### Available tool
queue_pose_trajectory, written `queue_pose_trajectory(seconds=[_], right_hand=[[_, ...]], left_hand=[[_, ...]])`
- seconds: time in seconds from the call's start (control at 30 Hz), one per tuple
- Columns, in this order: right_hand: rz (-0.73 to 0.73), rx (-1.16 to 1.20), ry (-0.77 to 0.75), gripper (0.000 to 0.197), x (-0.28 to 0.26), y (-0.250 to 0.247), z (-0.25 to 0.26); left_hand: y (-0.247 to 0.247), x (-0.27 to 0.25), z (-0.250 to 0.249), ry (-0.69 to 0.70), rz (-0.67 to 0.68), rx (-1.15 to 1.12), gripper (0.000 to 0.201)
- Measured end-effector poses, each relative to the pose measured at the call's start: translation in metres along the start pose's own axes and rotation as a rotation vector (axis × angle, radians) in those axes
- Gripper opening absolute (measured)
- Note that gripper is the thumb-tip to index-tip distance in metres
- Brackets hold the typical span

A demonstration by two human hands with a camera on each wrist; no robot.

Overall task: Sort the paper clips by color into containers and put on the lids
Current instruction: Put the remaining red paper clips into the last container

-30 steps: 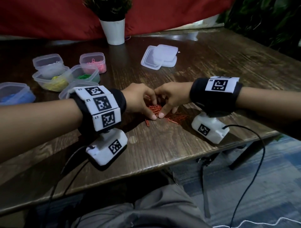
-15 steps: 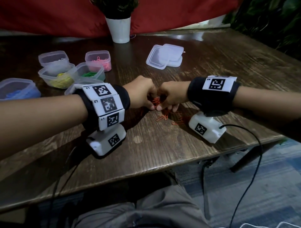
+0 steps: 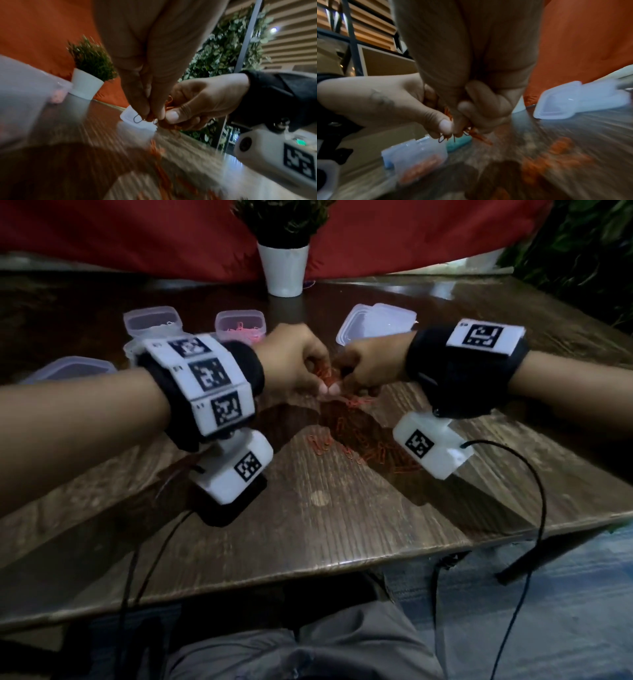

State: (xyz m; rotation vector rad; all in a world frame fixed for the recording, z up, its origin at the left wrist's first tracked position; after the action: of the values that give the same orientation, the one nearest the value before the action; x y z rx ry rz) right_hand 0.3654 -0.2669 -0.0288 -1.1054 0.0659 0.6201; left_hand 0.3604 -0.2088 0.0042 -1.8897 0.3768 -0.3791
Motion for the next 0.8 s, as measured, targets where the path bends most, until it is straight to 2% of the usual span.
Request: queue_pose_trajectory(seconds=[0.1, 0.23, 0.33, 0.4, 0.43, 0.53, 0.57, 0.7, 0.8], right_hand=[[-0.049, 0.004, -0.093, 0.027, 0.012, -0.013, 0.044], [-0.01, -0.017, -0.188, 0.027, 0.035, 0.0, 0.102], [-0.041, -0.123, -0.154, 0.012, 0.054, 0.014, 0.121], [-0.074, -0.219, -0.111, 0.02, 0.061, 0.018, 0.123], [-0.069, -0.206, -0.09, 0.024, 0.062, 0.02, 0.123], [0.016, -0.082, -0.074, 0.032, 0.062, 0.03, 0.123], [0.021, -0.073, -0.078, 0.032, 0.059, 0.029, 0.124], [-0.06, -0.031, -0.11, 0.017, 0.043, 0.002, 0.119], [-0.157, -0.08, -0.079, 0.013, 0.024, -0.034, 0.084]], left_hand=[[-0.031, -0.017, 0.028, -0.063, 0.021, -0.127, 0.022], [-0.047, -0.05, 0.089, -0.26, -0.019, -0.388, 0.019], [-0.037, -0.071, 0.117, -0.38, -0.1, -0.541, 0.009], [-0.033, -0.077, 0.13, -0.416, -0.166, -0.56, 0.01], [-0.035, -0.077, 0.133, -0.415, -0.182, -0.474, 0.014], [-0.038, -0.073, 0.12, -0.354, -0.101, 0.029, 0.023], [-0.038, -0.072, 0.112, -0.323, -0.085, 0.133, 0.025], [-0.038, -0.068, 0.095, -0.242, -0.091, 0.264, 0.025], [-0.043, -0.067, 0.087, -0.244, -0.095, 0.353, 0.016]])
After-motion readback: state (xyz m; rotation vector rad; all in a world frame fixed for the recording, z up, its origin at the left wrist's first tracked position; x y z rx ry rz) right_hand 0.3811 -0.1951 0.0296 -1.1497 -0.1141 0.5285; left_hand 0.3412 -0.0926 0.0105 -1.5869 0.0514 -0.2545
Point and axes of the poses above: each hand's wrist, its own x-axis towards the middle knuckle, its own y-axis out of the palm, z = x × y, the point moved 10 cm from there along x, towards the middle knuckle, and after that the axes turned 5 degrees about x, right-handed, at the moved point
